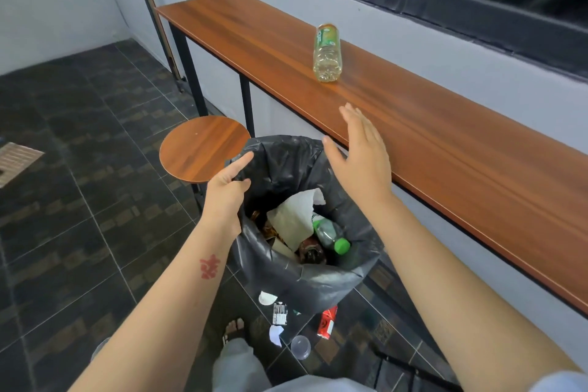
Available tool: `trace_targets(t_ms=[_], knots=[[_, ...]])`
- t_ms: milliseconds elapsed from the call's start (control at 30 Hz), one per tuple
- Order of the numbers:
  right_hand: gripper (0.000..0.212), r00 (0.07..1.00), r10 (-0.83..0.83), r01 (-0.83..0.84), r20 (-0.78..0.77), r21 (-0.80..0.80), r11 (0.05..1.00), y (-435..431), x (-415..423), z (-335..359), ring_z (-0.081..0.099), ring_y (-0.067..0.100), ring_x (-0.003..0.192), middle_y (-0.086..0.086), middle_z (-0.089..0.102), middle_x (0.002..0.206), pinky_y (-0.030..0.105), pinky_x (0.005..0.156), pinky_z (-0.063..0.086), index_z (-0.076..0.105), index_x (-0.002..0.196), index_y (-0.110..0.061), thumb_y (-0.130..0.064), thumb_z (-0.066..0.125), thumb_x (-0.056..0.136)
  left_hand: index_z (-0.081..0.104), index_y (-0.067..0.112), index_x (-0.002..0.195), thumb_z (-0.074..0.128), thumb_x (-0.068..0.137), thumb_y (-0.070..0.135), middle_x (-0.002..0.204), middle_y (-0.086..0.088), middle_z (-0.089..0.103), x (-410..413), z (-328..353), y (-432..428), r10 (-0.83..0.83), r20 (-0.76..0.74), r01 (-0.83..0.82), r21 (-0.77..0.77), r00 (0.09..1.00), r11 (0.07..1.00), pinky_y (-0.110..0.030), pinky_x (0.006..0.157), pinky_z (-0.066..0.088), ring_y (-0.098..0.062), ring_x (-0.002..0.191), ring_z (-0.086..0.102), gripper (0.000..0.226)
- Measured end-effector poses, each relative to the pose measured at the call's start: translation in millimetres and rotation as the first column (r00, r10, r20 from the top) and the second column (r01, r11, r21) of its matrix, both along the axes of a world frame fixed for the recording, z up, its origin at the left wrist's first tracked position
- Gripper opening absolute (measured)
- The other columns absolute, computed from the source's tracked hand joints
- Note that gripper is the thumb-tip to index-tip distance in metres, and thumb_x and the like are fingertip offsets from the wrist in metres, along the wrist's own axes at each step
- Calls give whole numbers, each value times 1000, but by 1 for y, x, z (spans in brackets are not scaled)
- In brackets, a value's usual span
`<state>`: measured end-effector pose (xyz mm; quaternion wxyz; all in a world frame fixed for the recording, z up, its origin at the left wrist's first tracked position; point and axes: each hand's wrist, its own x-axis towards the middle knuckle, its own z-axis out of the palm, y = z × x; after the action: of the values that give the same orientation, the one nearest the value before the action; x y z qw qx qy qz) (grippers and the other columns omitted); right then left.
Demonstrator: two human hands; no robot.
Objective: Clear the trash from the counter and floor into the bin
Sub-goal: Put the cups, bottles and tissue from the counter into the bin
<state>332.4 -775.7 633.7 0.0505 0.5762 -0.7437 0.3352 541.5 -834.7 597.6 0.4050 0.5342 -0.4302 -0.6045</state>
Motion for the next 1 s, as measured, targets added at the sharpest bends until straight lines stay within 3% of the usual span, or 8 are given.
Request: trace_targets(t_ms=[267, 500, 733, 1000], knots=[[77, 968, -250, 251, -33, 79, 965, -128, -10, 16, 18, 28, 147, 12, 18, 160, 38, 118, 19, 21, 153, -14, -51, 53, 93, 75, 32, 109, 49, 93, -11, 125, 12, 62, 17, 8, -104, -85, -38, 86, 30, 996, 996, -38, 109, 39, -20, 127, 49, 53], [85, 907, -413, 394, 83, 178, 902, -196, -22, 17, 24, 36, 143, 10, 6, 162, 48, 109, 33, 11, 154, -33, -55, 58, 88, 74, 45, 103, 51, 94, -5, 135, 12, 57, 32, 8, -180, -184, 19, 184, 2, 983, 983, -49, 109, 38, -23, 131, 45, 56], [68, 872, -457, 455, 176, 55, 889, -214, -25, 13, 50, 34, 123, 11, 35, 146, 45, 97, 45, 29, 148, -31, -37, 62, 90, 71, 52, 104, 53, 96, 2, 120, 24, 58, 48, -2, -223, -209, 50, 209, 3, 977, 978, -48, 106, 41, -19, 126, 47, 54], [62, 877, -413, 449, 244, -115, 886, -199, -10, 11, 53, 27, 117, 7, 46, 135, 37, 95, 44, 41, 142, -30, -33, 64, 85, 70, 51, 107, 53, 97, 4, 111, 32, 57, 64, -13, -240, -203, 28, 204, -17, 979, 979, -44, 105, 43, -17, 130, 45, 51]])
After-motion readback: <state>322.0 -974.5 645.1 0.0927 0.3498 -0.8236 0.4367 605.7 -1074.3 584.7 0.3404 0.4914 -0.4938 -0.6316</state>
